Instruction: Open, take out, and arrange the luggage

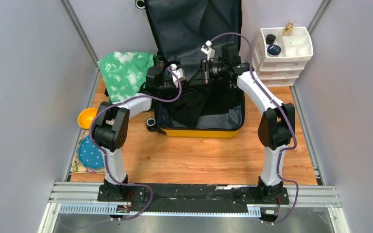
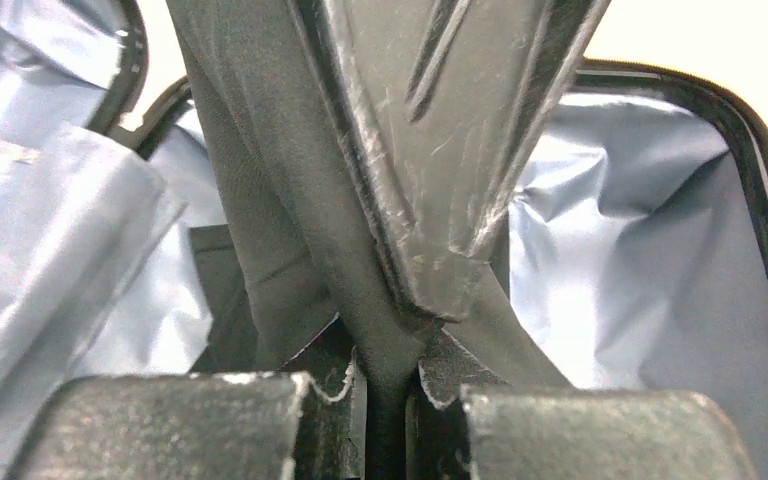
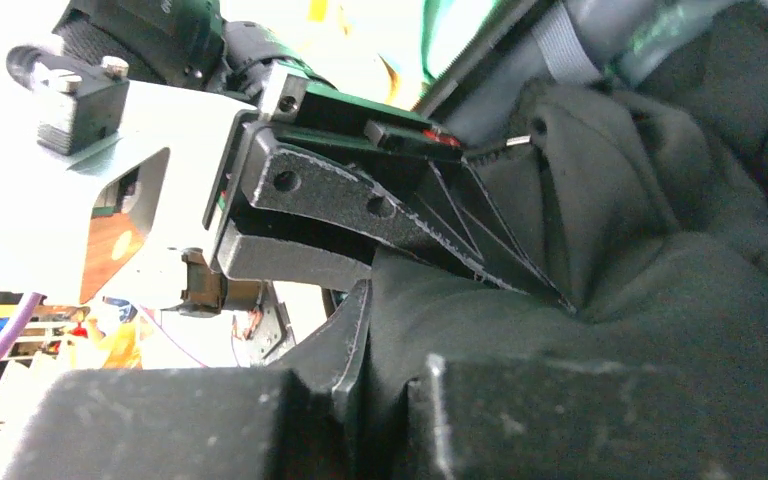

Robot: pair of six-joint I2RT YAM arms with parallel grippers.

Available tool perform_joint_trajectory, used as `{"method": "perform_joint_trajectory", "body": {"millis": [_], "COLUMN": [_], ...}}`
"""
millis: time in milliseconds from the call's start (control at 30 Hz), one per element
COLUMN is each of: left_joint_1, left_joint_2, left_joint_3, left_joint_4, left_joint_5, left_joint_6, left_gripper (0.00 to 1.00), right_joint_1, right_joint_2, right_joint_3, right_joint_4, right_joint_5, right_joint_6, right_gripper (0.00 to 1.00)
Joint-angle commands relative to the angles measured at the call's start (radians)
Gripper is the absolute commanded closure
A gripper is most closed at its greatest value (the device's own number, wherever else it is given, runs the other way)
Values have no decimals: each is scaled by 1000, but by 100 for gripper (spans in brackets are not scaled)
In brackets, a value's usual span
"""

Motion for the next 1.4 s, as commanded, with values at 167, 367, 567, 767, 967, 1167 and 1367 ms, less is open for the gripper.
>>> {"method": "perform_joint_trajectory", "body": {"millis": [167, 367, 567, 767, 967, 1167, 1367], "left_joint_1": [58, 111, 196, 212, 269, 331, 356], "left_joint_2": [-216, -302, -340, -350, -281, -52, 163], "left_joint_3": [74, 211, 390, 460, 444, 615, 772], "left_joint_4": [-185, -386, -656, -825, -784, -768, -774], "left_joint_5": [-166, -285, -485, -843, -992, -1085, -1142], "left_joint_6": [-203, -249, -254, -114, -105, -70, 34], "left_gripper": [100, 100, 100, 100, 100, 100, 100], "right_joint_1": [-102, -194, -214, -211, -205, -205, -204], "right_joint_2": [-146, -177, -204, -207, -194, -177, -172], "right_joint_3": [223, 242, 170, 136, 137, 150, 146], "right_joint_4": [180, 280, 257, 247, 220, 161, 115], "right_joint_5": [21, 132, 137, 140, 151, 170, 207], "right_joint_6": [95, 113, 64, 57, 47, 6, -45], "right_gripper": [7, 5, 4, 3, 3, 3, 3]}}
